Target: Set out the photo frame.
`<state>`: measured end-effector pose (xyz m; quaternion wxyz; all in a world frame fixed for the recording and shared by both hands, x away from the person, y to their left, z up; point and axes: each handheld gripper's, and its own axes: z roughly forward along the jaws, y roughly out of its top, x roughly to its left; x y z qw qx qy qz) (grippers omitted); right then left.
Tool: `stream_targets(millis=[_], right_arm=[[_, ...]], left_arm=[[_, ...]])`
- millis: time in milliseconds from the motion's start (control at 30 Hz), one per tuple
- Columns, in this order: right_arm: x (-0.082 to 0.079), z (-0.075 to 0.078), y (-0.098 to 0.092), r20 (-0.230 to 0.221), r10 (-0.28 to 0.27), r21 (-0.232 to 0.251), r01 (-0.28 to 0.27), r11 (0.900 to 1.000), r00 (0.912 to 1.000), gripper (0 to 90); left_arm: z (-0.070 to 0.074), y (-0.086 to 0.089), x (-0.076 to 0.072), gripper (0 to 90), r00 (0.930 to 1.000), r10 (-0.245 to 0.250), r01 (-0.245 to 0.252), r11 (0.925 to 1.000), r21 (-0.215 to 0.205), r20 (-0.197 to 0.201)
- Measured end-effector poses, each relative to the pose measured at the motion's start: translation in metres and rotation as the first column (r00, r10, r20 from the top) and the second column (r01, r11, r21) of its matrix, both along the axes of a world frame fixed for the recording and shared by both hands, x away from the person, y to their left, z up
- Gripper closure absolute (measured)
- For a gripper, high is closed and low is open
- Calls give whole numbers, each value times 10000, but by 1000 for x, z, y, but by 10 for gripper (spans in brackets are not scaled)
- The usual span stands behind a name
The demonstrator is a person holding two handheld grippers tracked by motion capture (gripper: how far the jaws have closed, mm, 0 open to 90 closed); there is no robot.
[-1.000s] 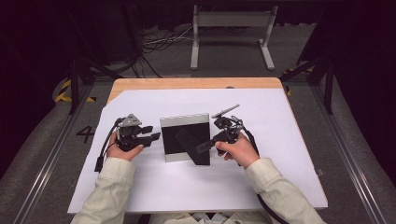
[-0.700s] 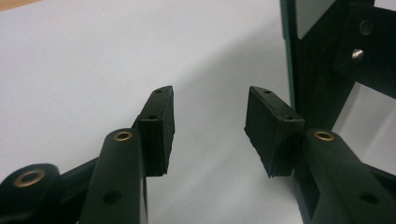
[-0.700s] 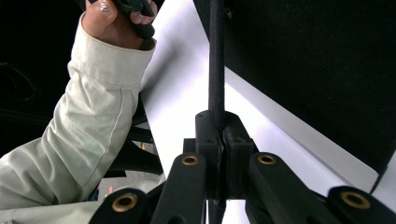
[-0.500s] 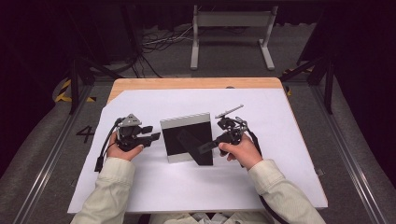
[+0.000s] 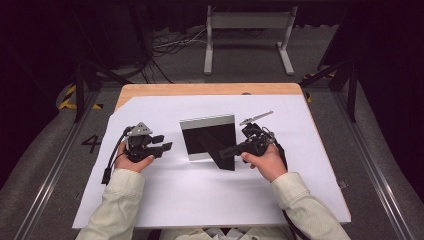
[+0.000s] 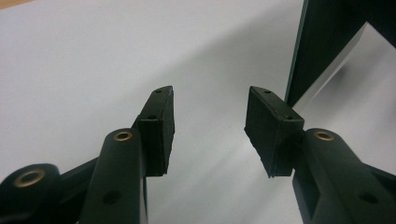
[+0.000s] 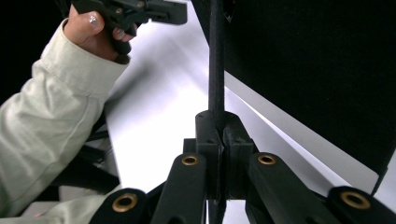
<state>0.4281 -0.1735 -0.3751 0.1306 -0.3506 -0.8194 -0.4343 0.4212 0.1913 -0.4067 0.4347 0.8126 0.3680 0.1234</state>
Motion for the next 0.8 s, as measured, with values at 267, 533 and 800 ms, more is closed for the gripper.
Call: stream_targets(millis=[267, 533, 800], right_arm=[[-5, 3, -14, 1165, -223, -284, 258, 9993, 9929, 875], [-8, 2, -24, 1855, -426, -508, 529, 9973, 9817, 874], [-11, -6, -31, 2101, -232, -906, 430, 9950, 9774, 872]], left_arm=[[-1, -1, 0, 530, 10000, -71, 72, 10000, 14, -23], [-1, -2, 0, 529, 9999, -97, 97, 10000, 14, -56], [-1, -3, 0, 529, 9999, -127, 127, 9999, 22, -56]])
